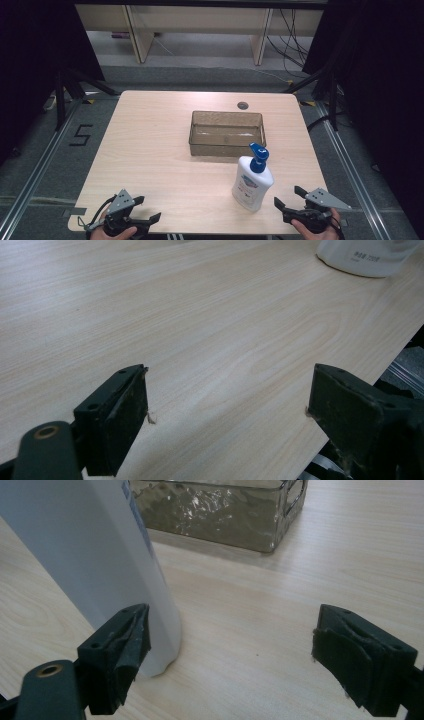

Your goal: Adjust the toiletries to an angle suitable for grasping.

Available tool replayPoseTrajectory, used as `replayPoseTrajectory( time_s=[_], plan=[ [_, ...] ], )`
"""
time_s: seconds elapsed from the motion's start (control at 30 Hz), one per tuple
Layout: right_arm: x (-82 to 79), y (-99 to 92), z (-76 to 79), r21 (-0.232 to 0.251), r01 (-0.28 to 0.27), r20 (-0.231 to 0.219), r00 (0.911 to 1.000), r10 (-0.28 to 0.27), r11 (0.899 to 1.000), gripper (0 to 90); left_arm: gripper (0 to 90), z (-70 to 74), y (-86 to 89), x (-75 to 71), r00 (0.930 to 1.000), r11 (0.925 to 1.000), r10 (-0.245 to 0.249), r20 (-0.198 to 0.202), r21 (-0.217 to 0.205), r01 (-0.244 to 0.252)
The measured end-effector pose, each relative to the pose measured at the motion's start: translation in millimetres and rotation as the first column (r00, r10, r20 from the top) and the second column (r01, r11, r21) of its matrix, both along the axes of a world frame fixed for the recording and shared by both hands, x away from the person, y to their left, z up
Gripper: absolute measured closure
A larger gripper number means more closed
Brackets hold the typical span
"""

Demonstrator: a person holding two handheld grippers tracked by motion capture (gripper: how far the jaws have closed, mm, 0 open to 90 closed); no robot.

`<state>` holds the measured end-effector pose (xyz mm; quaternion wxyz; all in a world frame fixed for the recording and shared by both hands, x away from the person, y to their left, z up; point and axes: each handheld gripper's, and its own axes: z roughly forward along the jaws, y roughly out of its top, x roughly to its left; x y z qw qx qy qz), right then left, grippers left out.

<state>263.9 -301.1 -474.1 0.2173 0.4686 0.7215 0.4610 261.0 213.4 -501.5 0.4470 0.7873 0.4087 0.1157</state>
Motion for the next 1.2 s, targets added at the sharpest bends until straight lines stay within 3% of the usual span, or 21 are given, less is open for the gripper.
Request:
replayPoseTrajectory(
  time_s=[0.03,0.07,0.23,0.4,0.47,0.53,0.7,0.77,0.8,0.97,1.03,1.13,1.2],
  plan=[
    [-0.4,-1.3,1.4,-0.014,-0.009,0.01,0.9999,0.009,1.0,16.0,15.4,-0.1,-0.7,-0.3,1.0,1.0,0.005,-0.001,-0.008,-0.005],
    [-1.0,1.2,1.4,0.014,0.006,0.001,1.0,-0.006,1.0,15.9,15.4,-0.2,-1.3,-0.6,0.9999,0.9998,0.011,-0.002,-0.017,-0.011],
    [-0.6,-1.9,1.8,-0.014,-0.003,0.014,0.9999,0.003,1.0,15.9,15.4,-0.5,-2.6,-0.8,0.9999,0.9997,0.015,0.004,-0.021,-0.015],
    [-2.1,-2.7,6.5,0.007,-0.001,0.041,0.9992,0.001,1.0,15.7,15.4,-0.5,-2.2,-0.9,0.9999,0.9997,0.013,0.001,-0.022,-0.013],
    [-2.7,1.1,5.9,0.04,0.005,0.028,0.9996,-0.006,0.999,15.7,15.4,-0.4,-1.9,-0.6,1.0,0.9998,0.005,-0.006,-0.02,-0.005],
    [-3.4,0.2,7.4,0.025,-0.016,0.032,0.9994,0.015,1.0,15.8,15.4,-0.3,-2.3,-0.5,0.9999,0.9999,-0.007,-0.011,-0.012,0.007],
    [-4.7,-0.6,12.3,0.01,-0.008,0.058,0.9983,0.007,1.0,16.4,15.4,0.5,-2.5,-1.0,0.9999,1.0,-0.001,-0.012,-0.008,0.001],
    [-6.1,-0.7,15.4,0.027,-0.011,0.068,0.9976,0.009,1.0,16.9,15.4,0.7,-0.8,-0.6,0.9999,0.9999,-0.011,-0.006,0.001,0.011],
    [-7.3,-1.5,20.5,0.018,-0.016,0.084,0.9964,0.015,1.0,17.0,15.4,-0.2,-2.6,-1.0,1.0,0.9997,0.008,-0.001,-0.024,-0.008],
    [-12.1,2.1,26.2,0.05,-0.023,0.074,0.9971,0.019,0.998,18.6,15.4,0.9,-1.8,-1.0,1.0,1.0,-0.003,-0.007,-0.007,0.003],
    [-13.1,3.0,30.3,0.025,-0.027,0.096,0.9951,0.025,0.999,18.9,15.4,1.0,-1.1,-0.6,0.9999,0.9999,-0.015,-0.007,0.0,0.015],
    [-14.4,4.3,33.3,0.032,-0.033,0.103,0.9943,0.03,0.999,19.4,15.4,-0.2,-2.2,-0.7,1.0,0.9998,-0.009,-0.001,-0.02,0.009],
    [-15.1,5.4,34.8,0.022,-0.03,0.117,0.9927,0.027,0.999,19.7,15.4,1.2,-2.3,-1.4,0.9999,1.0,-0.003,-0.011,-0.004,0.003]
  ],
)
